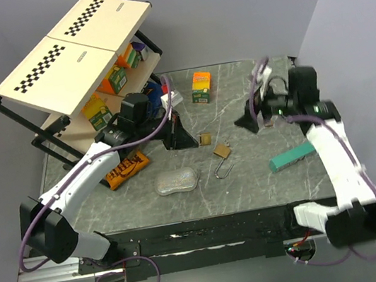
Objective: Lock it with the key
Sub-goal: Place the lock at the center of the board.
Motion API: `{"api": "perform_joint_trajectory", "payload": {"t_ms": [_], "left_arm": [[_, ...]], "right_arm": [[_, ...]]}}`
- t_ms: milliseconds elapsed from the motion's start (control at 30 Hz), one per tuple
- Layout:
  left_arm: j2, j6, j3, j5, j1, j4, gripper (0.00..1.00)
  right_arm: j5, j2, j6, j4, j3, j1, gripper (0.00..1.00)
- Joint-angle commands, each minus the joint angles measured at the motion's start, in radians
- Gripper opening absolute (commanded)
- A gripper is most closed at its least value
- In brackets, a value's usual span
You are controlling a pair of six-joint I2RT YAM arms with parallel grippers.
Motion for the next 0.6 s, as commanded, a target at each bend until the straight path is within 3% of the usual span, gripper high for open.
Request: {"api": "perform_joint_trajectory", "payload": {"t_ms": [0, 233, 400, 567], "left_arm": [[0.0, -0.162, 0.02, 0.002, -0.004, 0.071, 0.01], [0.008, -0.162, 0.023, -0.049, -0.074, 0.046, 0.01], [0.021, -0.176, 0.032, -0.092, -0.108, 0.036, 0.01], [0.037, -0.2, 0.045, -0.1, -0.119, 0.045, 0.01]], "right_arm": [[-0.046, -0.226, -0.248, 0.068, -0.141, 0.142, 0.99], [0.107, -0.383, -0.384, 0.123, -0.229, 0.396, 0.99], [0.155, -0.374, -0.5, 0.106, -0.235, 0.475, 0.97], [0.203, -0.358, -0.562, 0.08, -0.234, 0.55, 0.83]]}}
